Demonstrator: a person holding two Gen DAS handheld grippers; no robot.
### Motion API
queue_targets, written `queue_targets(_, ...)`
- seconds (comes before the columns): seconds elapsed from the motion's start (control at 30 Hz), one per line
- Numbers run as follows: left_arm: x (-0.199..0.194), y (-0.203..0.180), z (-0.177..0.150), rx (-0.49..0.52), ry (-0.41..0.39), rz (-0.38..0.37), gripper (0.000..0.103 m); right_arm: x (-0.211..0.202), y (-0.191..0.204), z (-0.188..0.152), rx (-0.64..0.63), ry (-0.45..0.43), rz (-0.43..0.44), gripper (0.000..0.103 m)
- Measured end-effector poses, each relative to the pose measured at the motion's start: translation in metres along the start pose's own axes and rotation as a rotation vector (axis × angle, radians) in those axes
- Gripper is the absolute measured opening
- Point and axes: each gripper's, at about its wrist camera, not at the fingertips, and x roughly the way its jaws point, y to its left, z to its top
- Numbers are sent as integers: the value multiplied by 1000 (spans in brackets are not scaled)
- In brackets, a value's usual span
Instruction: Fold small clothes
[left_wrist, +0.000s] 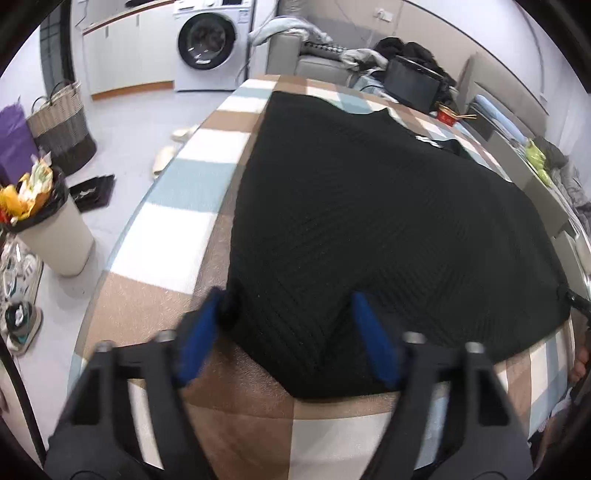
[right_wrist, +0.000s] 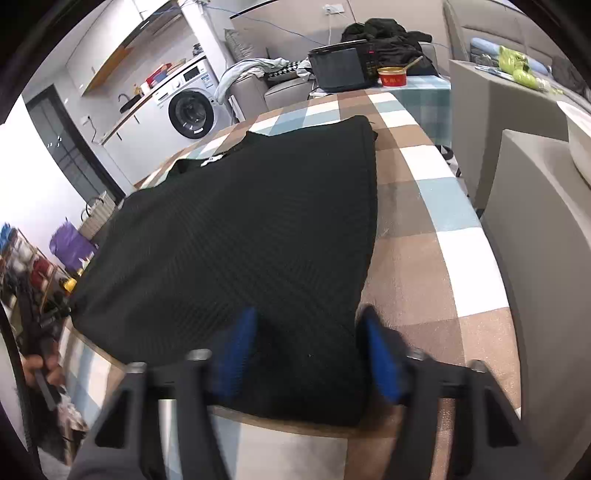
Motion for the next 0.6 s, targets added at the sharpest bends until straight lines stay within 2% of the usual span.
queue_targets(0.03, -1, -1, 0, -3, 2, -13, 47, 1, 0, 0, -2, 6, 17, 40)
queue_targets(0.07, -2, -3, -1, 2, 7, -32, 34, 2, 0, -1, 6, 12, 33, 34)
queue_targets(0.1, -3, -5, -1, 10, 12, -36, 28, 2, 0, -1, 10, 10, 32, 27)
queue_targets(0.2, -9, -11, -6, 39, 11, -9, 25, -2, 4, -1, -17, 20, 36, 16)
queue_targets(0.33, -18, -10, -16, 25, 24, -6, 25, -7, 6, -6, -62, 41, 32, 15)
queue_targets(0.4, -23, -13, -19, 38, 29, 6, 29, -9, 4, -6, -65, 46, 21, 17)
queue_targets(0.43, -27, -13, -20, 32, 21, 29, 35, -12, 2, -5, -50, 37, 8, 19)
queue_targets(0.5, -34, -11, -18, 13, 9, 76, 57, -18, -4, -1, -20, 14, -5, 28)
queue_targets(0.6, -49, -7, -14, -16, -53, 104, 65, -35, -5, 9, 3, -64, -2, 34)
